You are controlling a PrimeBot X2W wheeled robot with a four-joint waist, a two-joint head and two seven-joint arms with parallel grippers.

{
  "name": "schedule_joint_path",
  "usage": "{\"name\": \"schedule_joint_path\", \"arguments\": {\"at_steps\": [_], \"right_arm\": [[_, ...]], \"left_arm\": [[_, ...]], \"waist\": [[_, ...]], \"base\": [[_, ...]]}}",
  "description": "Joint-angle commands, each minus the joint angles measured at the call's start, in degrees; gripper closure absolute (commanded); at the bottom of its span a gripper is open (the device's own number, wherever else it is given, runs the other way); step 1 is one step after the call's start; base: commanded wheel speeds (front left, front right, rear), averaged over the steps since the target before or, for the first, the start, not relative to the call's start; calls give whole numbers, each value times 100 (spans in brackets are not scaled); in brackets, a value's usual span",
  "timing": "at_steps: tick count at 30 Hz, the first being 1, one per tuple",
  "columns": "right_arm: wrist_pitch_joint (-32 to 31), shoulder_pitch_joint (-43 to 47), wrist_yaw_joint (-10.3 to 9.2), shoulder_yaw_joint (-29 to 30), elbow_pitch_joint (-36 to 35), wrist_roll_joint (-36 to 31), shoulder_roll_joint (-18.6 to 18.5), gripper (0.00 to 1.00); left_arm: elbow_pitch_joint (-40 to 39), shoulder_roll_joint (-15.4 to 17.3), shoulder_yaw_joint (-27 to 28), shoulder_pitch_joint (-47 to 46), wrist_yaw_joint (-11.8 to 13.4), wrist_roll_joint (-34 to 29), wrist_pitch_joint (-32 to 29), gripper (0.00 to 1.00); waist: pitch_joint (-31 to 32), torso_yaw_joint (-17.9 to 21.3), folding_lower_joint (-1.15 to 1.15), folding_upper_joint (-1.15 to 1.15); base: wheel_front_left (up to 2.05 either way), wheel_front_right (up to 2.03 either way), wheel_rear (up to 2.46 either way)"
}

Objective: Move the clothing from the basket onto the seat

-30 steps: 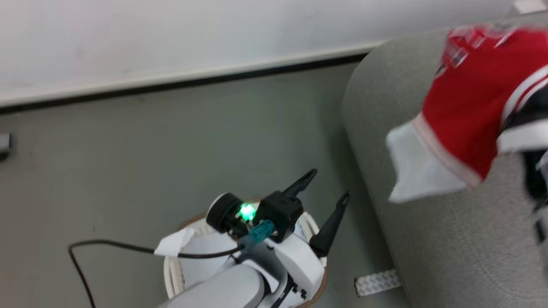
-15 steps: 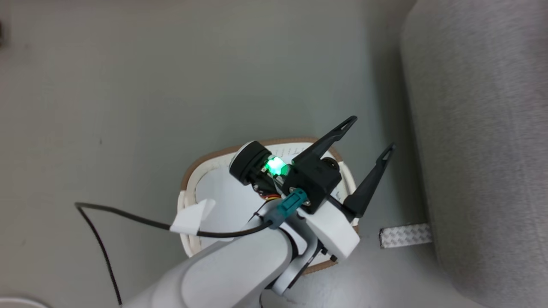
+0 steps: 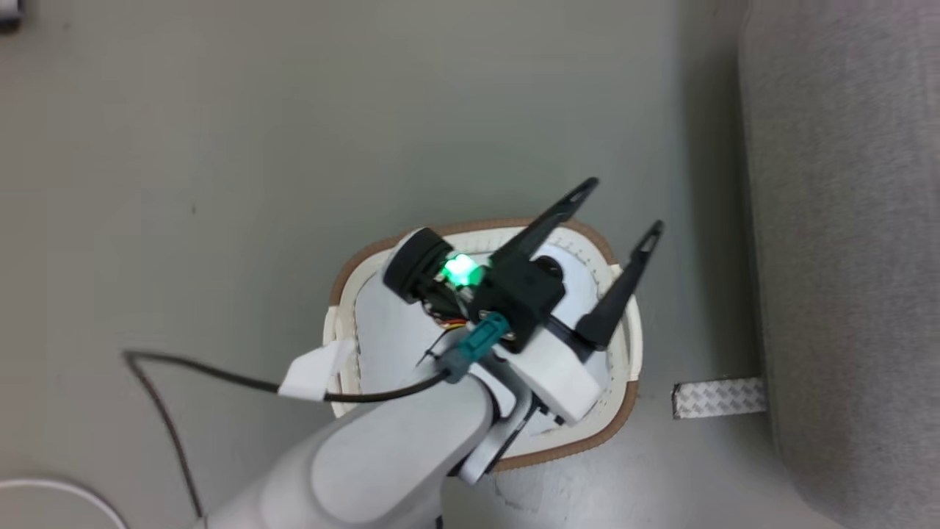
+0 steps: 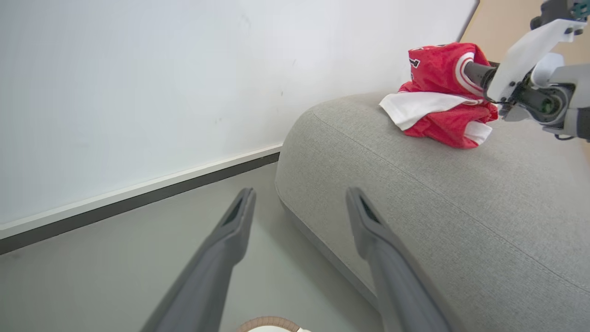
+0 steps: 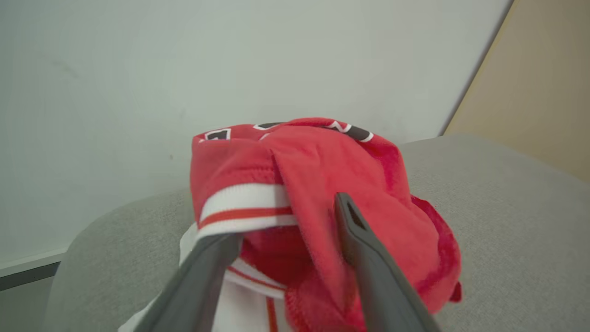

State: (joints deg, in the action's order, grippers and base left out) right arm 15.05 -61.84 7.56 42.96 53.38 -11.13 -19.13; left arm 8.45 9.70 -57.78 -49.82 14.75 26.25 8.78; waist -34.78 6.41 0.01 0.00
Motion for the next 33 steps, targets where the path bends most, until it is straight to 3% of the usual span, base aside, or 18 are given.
{"name": "schedule_joint_path", "arguments": {"at_steps": [1,8,18,27,33], "right_arm": [[16,164,-14,-70,-151,17,68,0],[13,1288,-15,-925,-1245,396,738,0],[9,2957,-14,-2262,-2555,1358,1282,0],[9,4167,-15,-3032,-3190,1370,1546,0],[9,4913,-14,-3371,-3350,1337,1612,0]], "left_arm": [[24,58,32,116,36,42,90,0],[146,321,278,640,128,231,476,0],[373,674,740,1649,416,573,619,0],[242,906,1641,2817,684,409,634,0],[213,823,2345,3675,535,245,636,0]], "waist": [[251,136,-1,0],[1092,310,-1,0],[2144,217,-1,0],[2830,-18,-1,0],[3230,-275,-1,0]], "base": [[0,0,0],[0,0,0],[0,0,0],[0,0,0],[0,0,0]]}}
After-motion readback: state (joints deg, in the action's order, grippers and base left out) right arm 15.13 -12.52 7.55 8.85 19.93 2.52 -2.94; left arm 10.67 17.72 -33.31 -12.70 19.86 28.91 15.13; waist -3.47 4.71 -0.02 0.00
